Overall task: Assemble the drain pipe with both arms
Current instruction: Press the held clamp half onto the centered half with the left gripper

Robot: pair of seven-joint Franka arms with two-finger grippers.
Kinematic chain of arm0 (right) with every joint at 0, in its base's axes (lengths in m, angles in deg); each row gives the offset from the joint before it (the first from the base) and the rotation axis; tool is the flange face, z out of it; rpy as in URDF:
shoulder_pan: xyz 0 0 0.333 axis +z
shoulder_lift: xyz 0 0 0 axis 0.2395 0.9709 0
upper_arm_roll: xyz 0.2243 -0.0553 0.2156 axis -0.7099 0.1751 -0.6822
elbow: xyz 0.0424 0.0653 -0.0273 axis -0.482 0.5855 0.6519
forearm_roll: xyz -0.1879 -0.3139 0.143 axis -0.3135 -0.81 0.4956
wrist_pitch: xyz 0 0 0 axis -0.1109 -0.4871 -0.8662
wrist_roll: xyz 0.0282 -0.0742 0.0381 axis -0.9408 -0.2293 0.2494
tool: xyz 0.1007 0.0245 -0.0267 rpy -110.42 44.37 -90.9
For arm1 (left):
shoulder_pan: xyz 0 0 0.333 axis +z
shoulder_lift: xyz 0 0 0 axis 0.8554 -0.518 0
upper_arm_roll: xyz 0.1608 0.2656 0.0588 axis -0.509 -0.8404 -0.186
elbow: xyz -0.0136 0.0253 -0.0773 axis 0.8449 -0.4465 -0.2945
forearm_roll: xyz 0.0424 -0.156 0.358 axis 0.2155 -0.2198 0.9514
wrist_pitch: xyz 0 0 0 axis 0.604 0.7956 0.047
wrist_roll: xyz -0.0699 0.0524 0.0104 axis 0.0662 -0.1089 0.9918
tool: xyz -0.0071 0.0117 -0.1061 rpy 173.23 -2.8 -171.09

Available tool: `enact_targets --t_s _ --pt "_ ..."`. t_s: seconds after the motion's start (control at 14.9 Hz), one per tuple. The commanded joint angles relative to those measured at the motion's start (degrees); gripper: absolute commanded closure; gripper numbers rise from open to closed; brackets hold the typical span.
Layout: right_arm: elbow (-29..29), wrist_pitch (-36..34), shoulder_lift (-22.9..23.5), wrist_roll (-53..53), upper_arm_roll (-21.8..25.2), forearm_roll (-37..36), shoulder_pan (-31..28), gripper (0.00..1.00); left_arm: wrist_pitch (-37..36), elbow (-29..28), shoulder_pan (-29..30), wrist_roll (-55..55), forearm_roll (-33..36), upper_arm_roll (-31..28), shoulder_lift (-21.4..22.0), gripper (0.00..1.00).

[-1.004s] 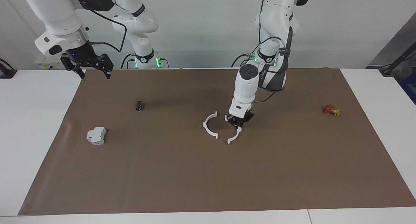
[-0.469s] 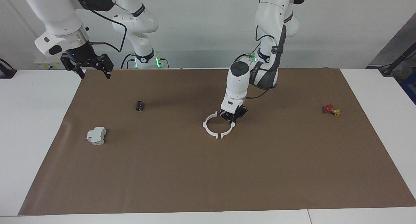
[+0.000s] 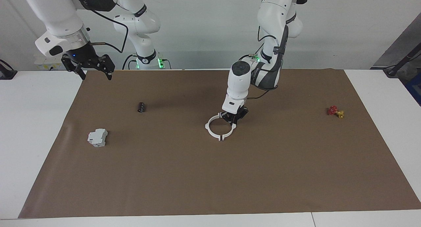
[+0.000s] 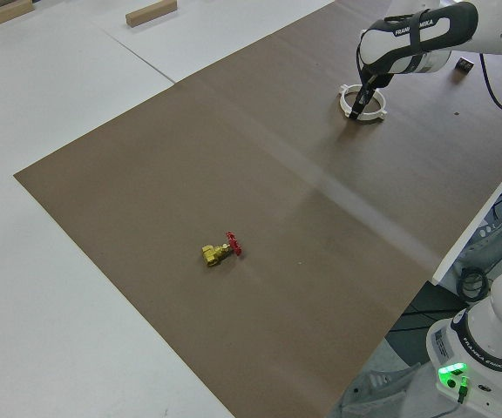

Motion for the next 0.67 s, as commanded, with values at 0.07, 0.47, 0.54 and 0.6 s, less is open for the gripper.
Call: enact_targets --t_s 0.07,0.47,0.54,0.6 --pt "0.30 -0.45 -0.60 1.43 -0.34 0.80 -0.80 0.00 2.23 -1.62 -1.01 1.78 1.30 -0.81 0.75 1.00" --pt "0.30 -0.45 -0.60 1.35 -0.26 0.80 -0.80 0.00 2.23 -1.62 -1.80 1.78 1.30 -0.81 0.57 1.00" --pt "0.30 -0.45 -0.60 1.43 -0.26 0.80 -0.80 0.00 2.23 -1.62 -1.80 1.78 1.30 -0.81 0.57 1.00" --pt "0.30 -0.45 -0.60 1.43 -0.26 0.80 -0.80 0.00 2.23 -1.62 -1.80 1.78 1.30 -0.81 0.57 1.00"
